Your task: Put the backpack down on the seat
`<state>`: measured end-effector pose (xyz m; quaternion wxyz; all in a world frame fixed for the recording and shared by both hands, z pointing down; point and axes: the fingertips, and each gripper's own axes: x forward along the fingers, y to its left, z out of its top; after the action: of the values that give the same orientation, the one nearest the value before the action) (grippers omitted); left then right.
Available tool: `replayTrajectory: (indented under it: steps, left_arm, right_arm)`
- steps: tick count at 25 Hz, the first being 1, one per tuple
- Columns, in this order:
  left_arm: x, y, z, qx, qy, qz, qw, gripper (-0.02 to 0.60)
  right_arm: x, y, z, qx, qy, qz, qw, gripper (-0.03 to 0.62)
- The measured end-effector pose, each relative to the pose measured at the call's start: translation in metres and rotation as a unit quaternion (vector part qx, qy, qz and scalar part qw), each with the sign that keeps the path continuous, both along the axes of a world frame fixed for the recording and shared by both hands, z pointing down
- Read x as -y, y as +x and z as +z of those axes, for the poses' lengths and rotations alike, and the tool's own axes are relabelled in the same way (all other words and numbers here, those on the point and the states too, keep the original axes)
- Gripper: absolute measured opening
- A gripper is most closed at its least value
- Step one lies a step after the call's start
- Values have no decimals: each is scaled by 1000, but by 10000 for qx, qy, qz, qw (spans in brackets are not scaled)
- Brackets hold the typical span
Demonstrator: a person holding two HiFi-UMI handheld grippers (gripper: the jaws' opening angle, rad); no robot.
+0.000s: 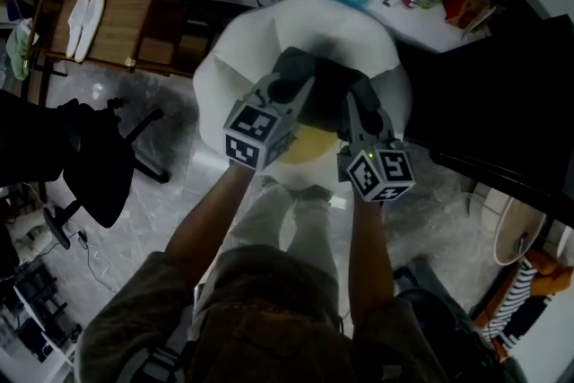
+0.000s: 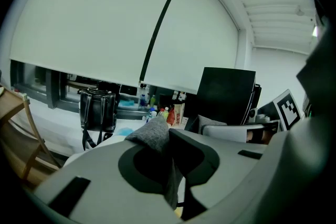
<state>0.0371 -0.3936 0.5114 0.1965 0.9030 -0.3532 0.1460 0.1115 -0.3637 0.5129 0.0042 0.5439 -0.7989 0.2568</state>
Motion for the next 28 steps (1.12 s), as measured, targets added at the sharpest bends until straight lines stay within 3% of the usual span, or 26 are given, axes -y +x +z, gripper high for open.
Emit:
replayTrajectory:
  steps: [16,28]
  left_arm:
    - [14,9,32,-97,43,-166,9998,33]
    - [19,20,63,-27,13,-70,10000,34]
  right_arm:
    - [18,3,37,-41,-42,237,9997,32]
    - [23,9,72,-102,-180,245,9995,32]
